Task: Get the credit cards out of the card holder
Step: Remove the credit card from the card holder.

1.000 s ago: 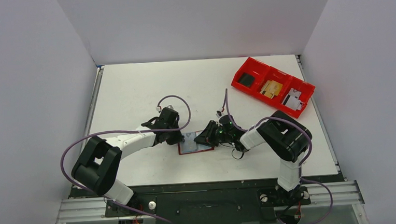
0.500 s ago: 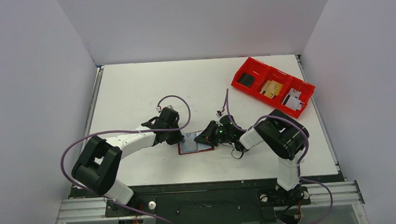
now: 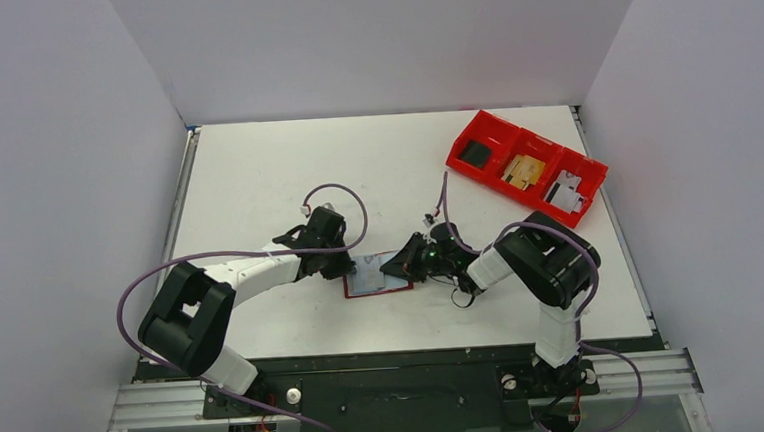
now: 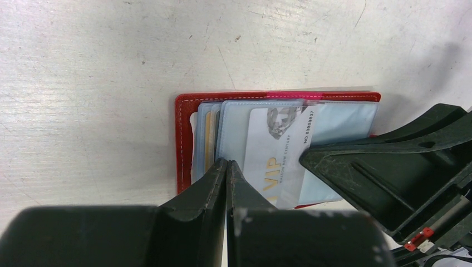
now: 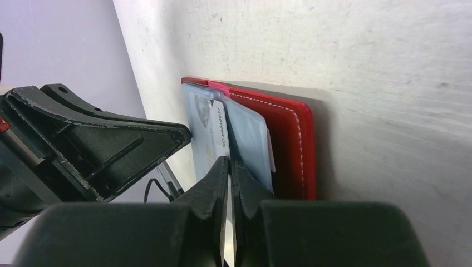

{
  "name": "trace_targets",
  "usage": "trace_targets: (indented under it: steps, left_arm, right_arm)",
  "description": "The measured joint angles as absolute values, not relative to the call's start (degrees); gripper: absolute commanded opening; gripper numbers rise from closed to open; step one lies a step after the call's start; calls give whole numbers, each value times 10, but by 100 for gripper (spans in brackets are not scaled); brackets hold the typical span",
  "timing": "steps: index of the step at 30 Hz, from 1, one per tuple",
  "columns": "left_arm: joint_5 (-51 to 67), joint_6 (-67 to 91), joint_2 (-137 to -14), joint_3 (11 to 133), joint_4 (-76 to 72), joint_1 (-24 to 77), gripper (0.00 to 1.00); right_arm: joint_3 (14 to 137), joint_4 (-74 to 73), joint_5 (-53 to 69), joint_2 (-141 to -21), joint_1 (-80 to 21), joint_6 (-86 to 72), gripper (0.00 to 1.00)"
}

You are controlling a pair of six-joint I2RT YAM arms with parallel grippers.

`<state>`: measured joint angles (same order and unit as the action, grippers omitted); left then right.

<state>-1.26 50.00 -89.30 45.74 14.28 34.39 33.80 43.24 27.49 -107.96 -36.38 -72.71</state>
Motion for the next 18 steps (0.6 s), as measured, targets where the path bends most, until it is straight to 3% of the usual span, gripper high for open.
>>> trace_targets:
  steps: [6, 9, 11, 18]
  left_arm:
    - [-13, 500, -893, 457, 143, 343, 0]
    - [-13, 500, -893, 457, 143, 342, 0]
    - [-13, 500, -893, 457, 143, 342, 0]
    - [-13, 500, -894, 458, 143, 343, 0]
  right_arm:
    - [330, 425, 275, -1069, -352, -716, 1]
    - [330, 425, 275, -1068, -352, -713, 17]
    - [330, 426, 277, -1068, -352, -713, 23]
    - [332, 436, 286, -1068, -353, -712, 26]
